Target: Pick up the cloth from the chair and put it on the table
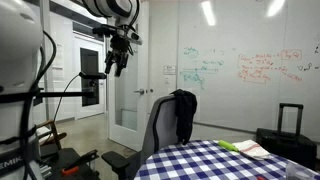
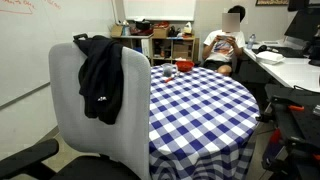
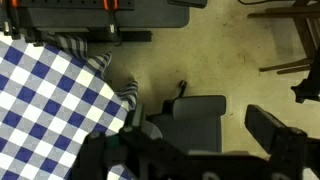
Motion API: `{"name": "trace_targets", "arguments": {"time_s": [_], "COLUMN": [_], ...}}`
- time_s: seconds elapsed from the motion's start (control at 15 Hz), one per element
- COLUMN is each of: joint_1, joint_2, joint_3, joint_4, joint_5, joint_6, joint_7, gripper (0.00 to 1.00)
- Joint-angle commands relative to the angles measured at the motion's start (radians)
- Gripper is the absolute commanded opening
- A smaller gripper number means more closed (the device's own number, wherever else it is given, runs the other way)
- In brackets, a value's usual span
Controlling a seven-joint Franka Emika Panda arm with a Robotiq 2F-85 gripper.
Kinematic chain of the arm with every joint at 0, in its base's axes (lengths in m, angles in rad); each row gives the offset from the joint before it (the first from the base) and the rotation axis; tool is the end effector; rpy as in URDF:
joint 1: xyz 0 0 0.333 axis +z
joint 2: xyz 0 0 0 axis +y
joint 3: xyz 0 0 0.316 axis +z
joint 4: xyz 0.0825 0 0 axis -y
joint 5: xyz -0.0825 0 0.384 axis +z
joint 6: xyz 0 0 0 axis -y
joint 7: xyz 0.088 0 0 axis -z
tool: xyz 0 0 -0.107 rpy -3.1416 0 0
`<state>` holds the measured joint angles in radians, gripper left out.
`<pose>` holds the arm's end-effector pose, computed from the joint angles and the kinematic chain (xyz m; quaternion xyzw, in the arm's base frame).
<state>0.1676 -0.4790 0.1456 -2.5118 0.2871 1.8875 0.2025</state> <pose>0.3566 0.1383 0.4350 -0.9924 0.0102 0.0944 0.0782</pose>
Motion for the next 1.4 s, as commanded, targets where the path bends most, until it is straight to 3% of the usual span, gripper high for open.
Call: {"name": "trace_targets", "arguments": {"time_s": [0.0, 0.2, 0.4, 0.8, 1.33], "joint_1": [-0.008, -0.008, -0.041, -0.121, -0.114], "joint_2": [0.000, 0.000, 0.040, 0.219, 0.477], "joint_3": [0.007, 0.007, 0.021, 0.017, 0.018], "joint_4": [0.001, 0.001, 0.046, 0.226, 0.504], "joint_5": [0.003, 0.003, -0.012, -0.035, -0.092], "joint_6": [-0.003, -0.003, 0.015, 0.112, 0.213], "joint_7": [-0.003, -0.003, 0.090, 0.273, 0.666], "gripper": [1.00, 1.00, 1.00, 1.00, 1.00]}}
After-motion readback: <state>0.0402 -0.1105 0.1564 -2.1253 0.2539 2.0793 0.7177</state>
